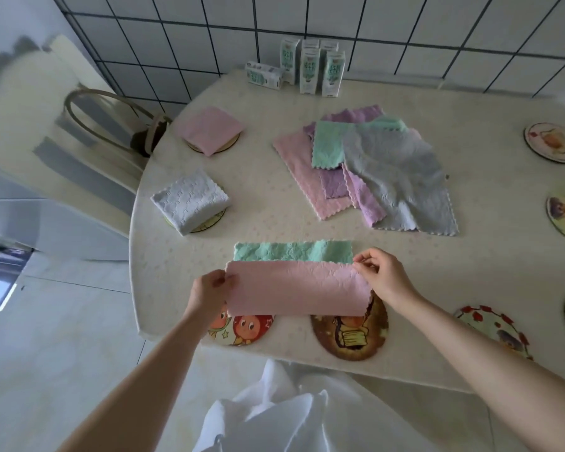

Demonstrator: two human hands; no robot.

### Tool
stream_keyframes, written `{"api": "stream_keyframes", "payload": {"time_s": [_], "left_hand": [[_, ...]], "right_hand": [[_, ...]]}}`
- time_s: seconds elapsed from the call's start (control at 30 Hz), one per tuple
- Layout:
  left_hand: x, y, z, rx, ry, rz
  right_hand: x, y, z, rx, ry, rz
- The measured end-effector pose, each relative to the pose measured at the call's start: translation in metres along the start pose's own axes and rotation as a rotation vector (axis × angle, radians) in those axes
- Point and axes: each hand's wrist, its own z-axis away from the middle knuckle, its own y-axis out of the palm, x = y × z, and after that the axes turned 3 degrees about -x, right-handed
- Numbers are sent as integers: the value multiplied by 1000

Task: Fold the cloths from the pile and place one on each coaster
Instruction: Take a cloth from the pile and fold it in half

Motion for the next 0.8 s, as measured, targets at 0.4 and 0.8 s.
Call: {"api": "stream_keyframes", "payload": {"time_s": [0.4, 0.8], "left_hand": [[-19, 24, -47, -39, -39, -112], [-22, 31, -62, -128, -82, -223]], "right_hand": [[-11, 7, -75, 109, 26, 128], [-20, 14, -95, 134, 72, 241]]}}
